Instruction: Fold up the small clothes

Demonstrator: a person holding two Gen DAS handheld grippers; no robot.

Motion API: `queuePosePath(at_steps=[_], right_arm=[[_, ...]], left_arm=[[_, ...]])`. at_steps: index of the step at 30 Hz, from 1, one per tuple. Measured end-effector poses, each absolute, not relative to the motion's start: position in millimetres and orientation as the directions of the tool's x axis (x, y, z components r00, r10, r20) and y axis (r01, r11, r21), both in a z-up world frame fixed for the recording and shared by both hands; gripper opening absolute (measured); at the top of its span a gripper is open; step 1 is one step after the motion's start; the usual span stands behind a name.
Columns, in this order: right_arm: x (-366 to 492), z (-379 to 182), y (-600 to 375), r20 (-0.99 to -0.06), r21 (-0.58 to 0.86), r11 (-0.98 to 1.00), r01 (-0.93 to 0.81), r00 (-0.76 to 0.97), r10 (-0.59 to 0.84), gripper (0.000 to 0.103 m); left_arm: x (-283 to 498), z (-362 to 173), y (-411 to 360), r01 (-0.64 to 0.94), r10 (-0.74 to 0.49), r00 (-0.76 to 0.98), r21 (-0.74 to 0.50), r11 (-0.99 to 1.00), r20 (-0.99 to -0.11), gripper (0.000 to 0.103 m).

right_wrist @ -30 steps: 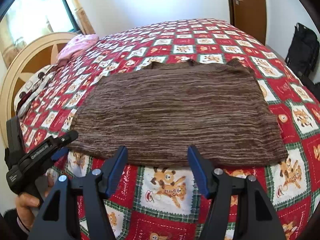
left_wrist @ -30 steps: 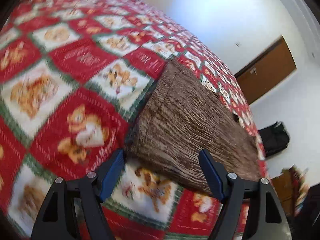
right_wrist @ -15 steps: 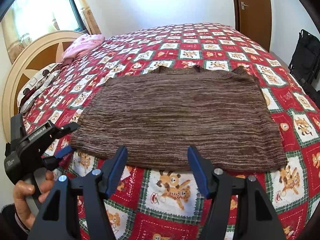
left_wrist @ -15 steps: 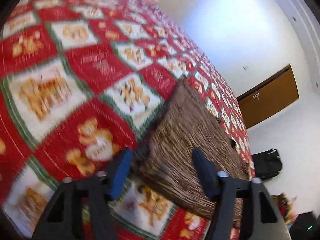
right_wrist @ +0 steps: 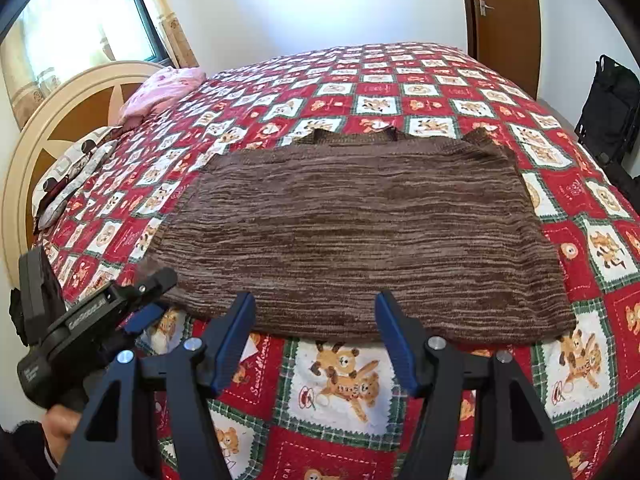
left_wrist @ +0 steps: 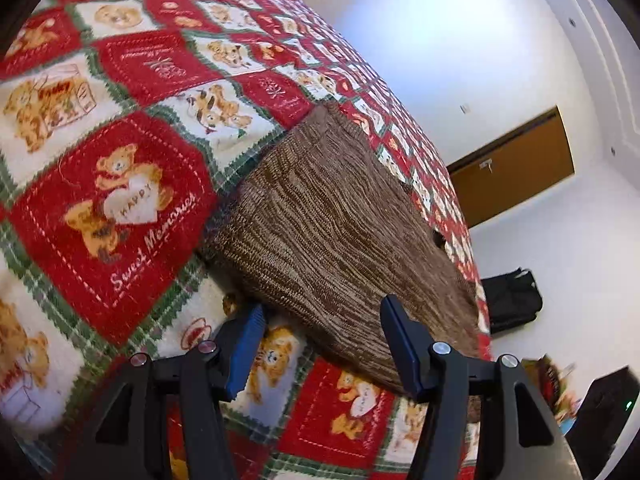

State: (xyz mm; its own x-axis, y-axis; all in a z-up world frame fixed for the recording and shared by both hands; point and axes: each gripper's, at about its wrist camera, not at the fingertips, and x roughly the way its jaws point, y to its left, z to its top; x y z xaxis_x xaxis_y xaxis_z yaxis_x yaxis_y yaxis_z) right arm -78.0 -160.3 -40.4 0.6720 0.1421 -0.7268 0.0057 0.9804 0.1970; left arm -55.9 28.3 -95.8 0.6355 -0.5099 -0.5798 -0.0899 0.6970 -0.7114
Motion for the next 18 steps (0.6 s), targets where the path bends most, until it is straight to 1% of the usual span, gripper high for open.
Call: queuePosePath(at_steps=[3, 7, 9, 10, 11, 12, 13, 14, 16, 18], right_arm=[[-77.6, -40.5, -162.2, -0.727, 0.194, 0.981, 0.009, 0.673, 0.138, 0.065], [-77.9, -40.3, -160.2, -0.727, 0.188, 0.982, 0.001, 0.673, 0.138, 0.065], [-76.7, -39.2, -158.7, -0.725, 0.180, 0.984, -0.004, 0.676, 0.135, 0.065], [-74.5, -38.5, -157.7, -0.726, 0.174, 0.985, -0.008, 0.675, 0.133, 0.065], [-71.7, -37.8, -157.0, -0.728, 0.168, 0.986, -0.009, 0.673, 0.130, 0.065], [-67.6, -36.9, -156.4, -0.732, 0.164, 0.986, -0.010, 0.670, 0.129, 0.065], [-60.8, -34.6, -156.1, -0.734, 0.165, 0.986, -0.011, 0.667, 0.130, 0.065], [-54.0, -31.9, -155.4, -0.735, 0.168, 0.986, -0.011, 0.665, 0.133, 0.065], [-33.1, -24.1, -150.1, -0.732, 0.186, 0.982, -0.035, 0.662, 0.162, 0.065], [-10.0, -17.1, -142.2, -0.724, 0.209, 0.976, -0.059, 0.661, 0.195, 0.065]], left_arm=[[-37.3, -97.4, 38.4, -0.110, -0.516, 0.650, -0.741, 0.662, -0.558, 0.060], [-17.8, -100.0, 59.2, -0.136, -0.496, 0.705, -0.783, 0.606, -0.507, 0.060], [-19.2, -101.5, 59.6, -0.132, -0.494, 0.700, -0.774, 0.619, -0.515, 0.050], [-21.2, -101.2, 58.1, -0.118, -0.487, 0.698, -0.755, 0.646, -0.526, 0.046], [-23.5, -101.1, 56.9, -0.105, -0.475, 0.695, -0.729, 0.676, -0.540, 0.035], [-24.9, -102.5, 56.6, -0.102, -0.468, 0.693, -0.717, 0.690, -0.549, 0.019], [-25.9, -106.2, 58.3, -0.108, -0.462, 0.687, -0.708, 0.698, -0.560, 0.014], [-27.0, -109.0, 61.4, -0.109, -0.465, 0.688, -0.713, 0.692, -0.557, 0.010], [-28.7, -112.6, 67.2, -0.105, -0.484, 0.689, -0.735, 0.669, -0.539, 0.009], [-29.7, -111.9, 66.7, -0.093, -0.482, 0.693, -0.729, 0.678, -0.536, 0.008]])
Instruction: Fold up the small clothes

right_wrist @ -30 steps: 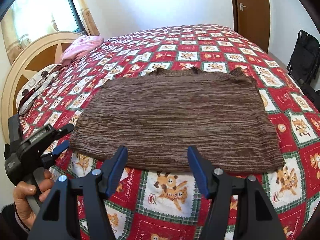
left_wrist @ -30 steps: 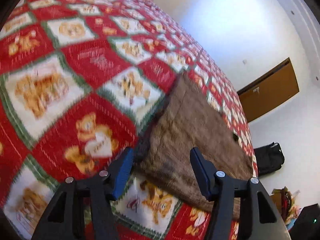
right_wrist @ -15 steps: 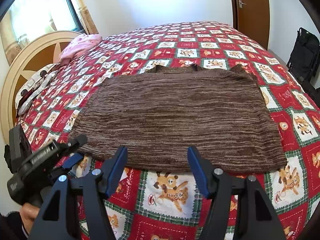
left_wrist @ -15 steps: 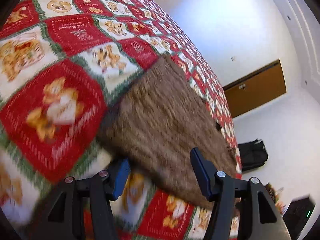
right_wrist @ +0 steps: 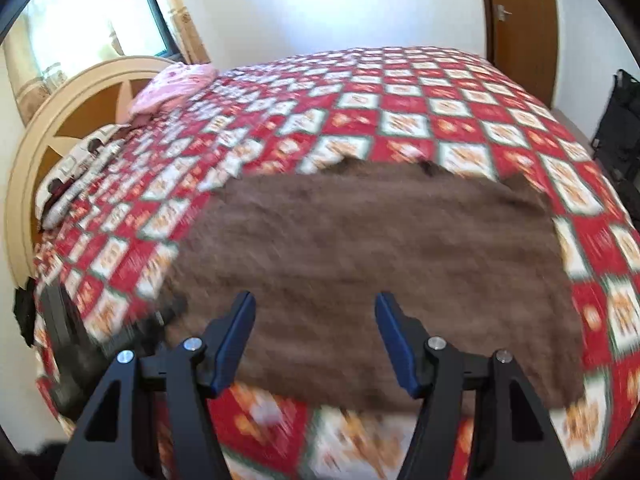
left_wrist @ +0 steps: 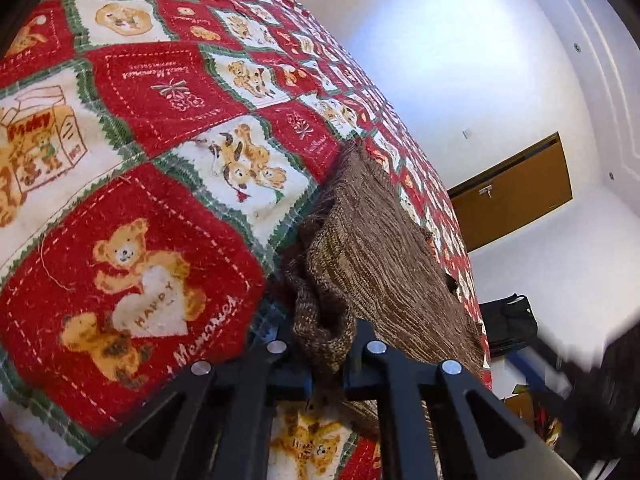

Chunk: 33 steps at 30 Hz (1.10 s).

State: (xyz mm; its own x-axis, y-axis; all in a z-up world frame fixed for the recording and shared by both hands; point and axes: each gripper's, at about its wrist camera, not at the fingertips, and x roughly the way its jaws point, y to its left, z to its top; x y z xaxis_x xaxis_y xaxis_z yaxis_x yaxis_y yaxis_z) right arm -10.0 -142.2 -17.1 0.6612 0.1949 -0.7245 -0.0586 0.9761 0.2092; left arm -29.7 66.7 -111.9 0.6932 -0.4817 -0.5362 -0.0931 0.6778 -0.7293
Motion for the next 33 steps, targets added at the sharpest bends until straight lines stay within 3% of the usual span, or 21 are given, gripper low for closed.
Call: queuePosePath(at_steps=[6, 11, 16, 23, 26, 27, 28, 33], right_arm=[[88.7, -22.1, -92.1, -0.725, 0.285, 0.945, -0.162, 0.608, 0.323, 0.066], [144.0, -48.9, -40.1, -0.774, 0.241, 0.950, -0.199, 0.550, 0.312, 0.069], [178.5, -74.7, -4.1, -0.836, 0.153, 0.965, -0.213, 0.492, 0.241, 0.074], [170.3, -94.0, 29.1, -0.842, -0.135, 0.949, -0.286, 0.538, 0.042, 0.070], [168.9, -91.5, 24.6, -0.839, -0.156, 0.946, -0.286, 0.544, 0.026, 0.051], [170.2, -90.4, 21.9, -0.837, -0.157, 0.949, -0.274, 0.547, 0.019, 0.037], [172.2, -89.0, 18.2, -0.838, -0.149, 0.951, -0.270, 0.546, 0.023, 0.029], [176.4, -77.3, -8.3, -0.845, 0.037, 0.964, -0.265, 0.506, 0.171, 0.018]], left_arm=[[-35.8, -107.9, 65.7, -0.064, -0.469, 0.713, -0.715, 0.696, -0.521, 0.007], [-36.3, -108.3, 65.4, -0.061, -0.466, 0.713, -0.708, 0.703, -0.524, 0.007], [-37.5, -106.2, 65.3, -0.061, -0.458, 0.713, -0.698, 0.714, -0.531, 0.007], [-28.4, -104.4, 59.3, -0.071, -0.451, 0.707, -0.690, 0.721, -0.544, 0.007], [-27.3, -101.3, 57.8, -0.068, -0.442, 0.707, -0.675, 0.735, -0.553, 0.007], [-26.6, -100.0, 57.0, -0.065, -0.440, 0.707, -0.670, 0.740, -0.554, 0.007], [-26.1, -98.9, 56.7, -0.060, -0.439, 0.706, -0.665, 0.744, -0.555, 0.007], [-24.4, -73.6, 45.6, 0.073, -0.437, 0.729, -0.574, 0.815, -0.527, 0.007]])
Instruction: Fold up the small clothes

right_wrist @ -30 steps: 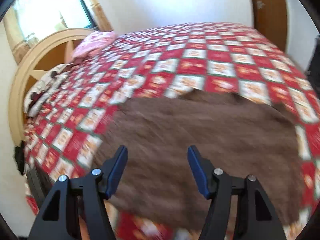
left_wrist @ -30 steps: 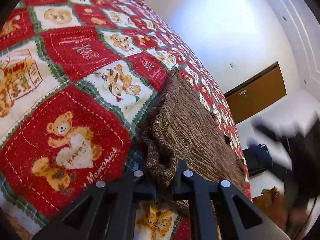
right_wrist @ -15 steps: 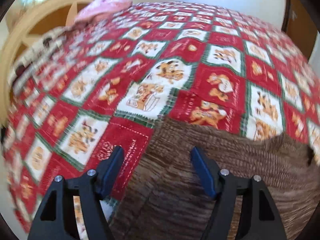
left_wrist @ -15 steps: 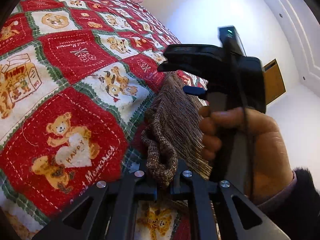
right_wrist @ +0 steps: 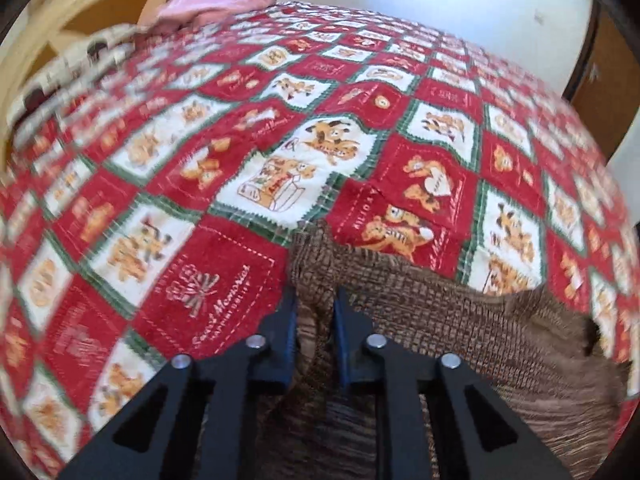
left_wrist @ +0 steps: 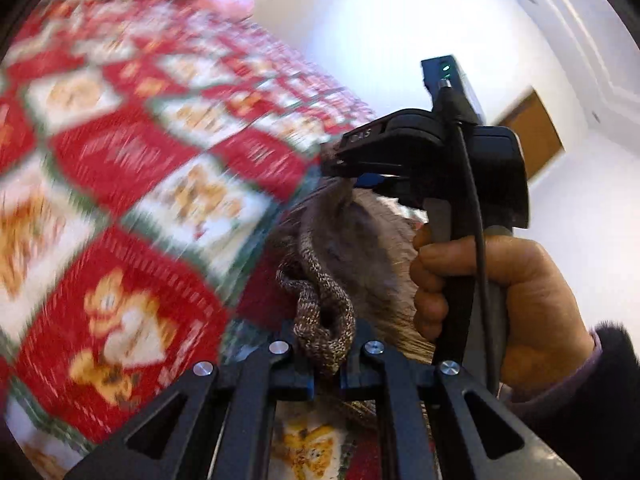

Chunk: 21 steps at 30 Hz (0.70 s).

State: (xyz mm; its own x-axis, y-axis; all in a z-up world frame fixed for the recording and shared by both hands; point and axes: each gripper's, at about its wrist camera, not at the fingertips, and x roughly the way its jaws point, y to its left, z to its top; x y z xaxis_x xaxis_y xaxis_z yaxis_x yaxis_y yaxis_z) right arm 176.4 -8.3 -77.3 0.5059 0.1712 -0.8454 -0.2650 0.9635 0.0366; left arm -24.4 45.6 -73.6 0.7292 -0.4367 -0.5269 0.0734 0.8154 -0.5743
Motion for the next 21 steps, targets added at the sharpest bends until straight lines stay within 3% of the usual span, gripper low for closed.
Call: queuePosePath(at_steps=[3, 9, 13, 21], right_arm=[[172.1, -64.5, -35.5, -0.811, 0.217, 0.945, -0.243, 0.493, 0.313, 0.017], [154.1, -36.7, -101.4, -0.718, 0.438, 0.879, -0.187, 0.517, 0.467, 0.017], [141.0, -22.5, -146.6, -0.690, 0.483, 0.862, -0.153, 0.541, 0.482, 0.017], [115.1, -2.4, -246.2, -0.668, 0.473, 0.878, -0.079, 0.617, 0.416, 0.016]], left_arm=[[-27.5, -54.8, 32.1, 0.159, -0.421, 0.749, -0.478, 0.864, -0.511, 0.007], [-28.0, -36.4, 9.6, 0.285, -0.476, 0.726, -0.413, 0.865, -0.496, 0.006], [-42.4, -15.0, -25.4, 0.449, -0.559, 0.686, -0.332, 0.829, -0.466, 0.006], [-46.3, -8.0, -107.4, 0.656, -0.673, 0.543, -0.247, 0.713, -0.502, 0.006]])
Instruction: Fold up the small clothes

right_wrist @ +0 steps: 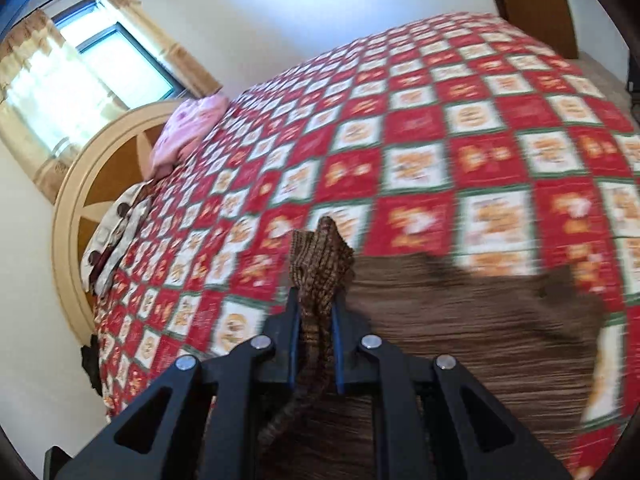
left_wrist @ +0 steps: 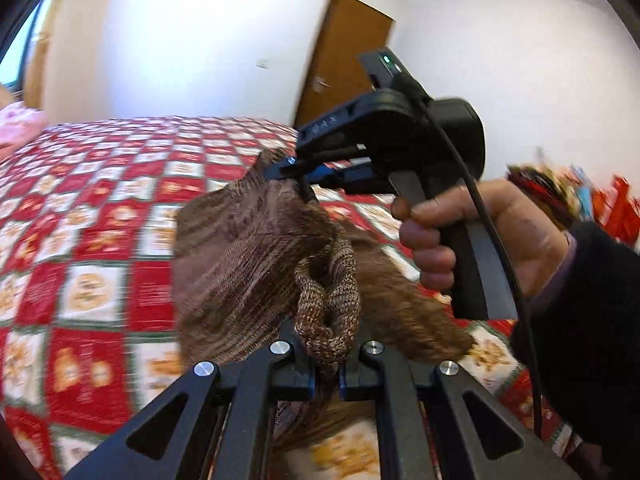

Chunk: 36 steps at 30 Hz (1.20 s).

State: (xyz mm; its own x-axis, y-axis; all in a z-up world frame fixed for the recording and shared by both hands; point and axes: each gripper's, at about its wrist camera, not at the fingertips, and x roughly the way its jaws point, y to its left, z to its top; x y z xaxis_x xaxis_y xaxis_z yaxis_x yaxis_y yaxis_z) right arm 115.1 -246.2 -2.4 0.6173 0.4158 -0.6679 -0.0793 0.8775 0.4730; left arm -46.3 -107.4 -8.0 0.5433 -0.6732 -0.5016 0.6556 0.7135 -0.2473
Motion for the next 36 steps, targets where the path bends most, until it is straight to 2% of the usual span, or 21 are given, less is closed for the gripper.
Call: queuePosePath(at_steps=[12, 22, 27, 31, 33, 34, 36], right_arm=[[92.6, -34.7, -349.6, -0.701, 0.440, 0.898, 0.005, 0.627, 0.340, 0.016], [78.3, -67.1, -394.4, -0.711, 0.453, 0.889, 0.069, 0.630, 0.313, 0.015], [77.0, -71.8, -395.3, -0.731, 0.411, 0.908, 0.081, 0.624, 0.275, 0.015], [72.8, -74.2, -397.8, -0.760, 0.364, 0.924, 0.120, 0.611, 0.220, 0.015], [67.4, -75.5, -401.2, -0.768, 0.349, 0.926, 0.142, 0.610, 0.196, 0.019], [63.2, -74.3, -403.2, -0.768, 0.348, 0.924, 0.156, 0.613, 0.186, 0.027], [50.9, -65.4, -406.5, -0.770, 0.320, 0.926, 0.202, 0.625, 0.130, 0.033]], left_arm=[[-41.4, -37.3, -198.9, 0.753, -0.668, 0.426, -0.171, 0.636, -0.610, 0.006], [-63.7, -57.5, -228.2, 0.787, -0.647, 0.381, -0.135, 0.602, -0.661, 0.006], [-63.5, -59.7, -227.1, 0.795, -0.642, 0.370, -0.128, 0.593, -0.671, 0.006], [-76.3, -52.6, -219.9, 0.828, -0.627, 0.357, -0.075, 0.555, -0.693, 0.008], [-81.8, -51.0, -214.9, 0.844, -0.620, 0.341, -0.061, 0.533, -0.706, 0.009], [-84.1, -47.9, -205.4, 0.849, -0.622, 0.328, -0.067, 0.524, -0.711, 0.009], [-82.1, -44.5, -185.8, 0.848, -0.637, 0.303, -0.104, 0.520, -0.709, 0.009]])
